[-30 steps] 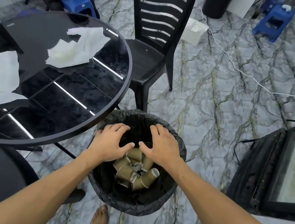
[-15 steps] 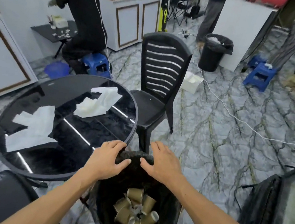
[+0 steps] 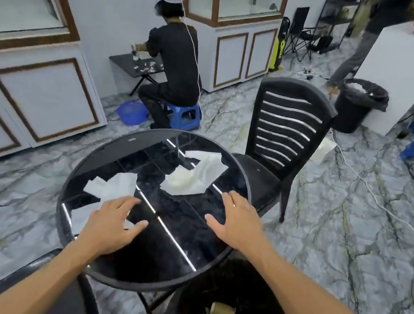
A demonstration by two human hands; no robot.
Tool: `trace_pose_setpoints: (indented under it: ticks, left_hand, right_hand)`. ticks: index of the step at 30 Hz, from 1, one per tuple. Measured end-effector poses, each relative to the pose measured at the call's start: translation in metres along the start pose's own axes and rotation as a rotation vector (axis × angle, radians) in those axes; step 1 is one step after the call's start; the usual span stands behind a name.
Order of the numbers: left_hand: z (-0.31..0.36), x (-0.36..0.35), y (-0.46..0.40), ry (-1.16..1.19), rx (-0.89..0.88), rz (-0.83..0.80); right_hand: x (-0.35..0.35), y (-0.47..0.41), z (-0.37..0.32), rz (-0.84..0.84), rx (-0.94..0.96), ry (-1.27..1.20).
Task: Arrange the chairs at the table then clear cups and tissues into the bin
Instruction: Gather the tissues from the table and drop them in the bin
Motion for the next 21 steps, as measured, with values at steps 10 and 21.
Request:
trace_pose_setpoints:
  ticks: [10,21]
  left_hand:
    - [-0.101,-0.026,-0.026,-0.049,0.079,-0.052]
    - [-0.138,-0.072,-0.081,-0.059,-0.006,-0.077]
  right_hand:
    - [-0.051,-0.122,-0.042,0.001,-0.052,0.070]
    - [-0.111,-0.205,-0.061,-0.151,-0.110,0.126]
Point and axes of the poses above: each hand's wrist, its own y-axis away from the middle knuckle, its own x-axis out of the back of the hand, z = x × y, the point moved 1 cm from there along -y, towards the middle knuckle, and after that the axes turned 13 degrees about -x, right-handed, at the moved point
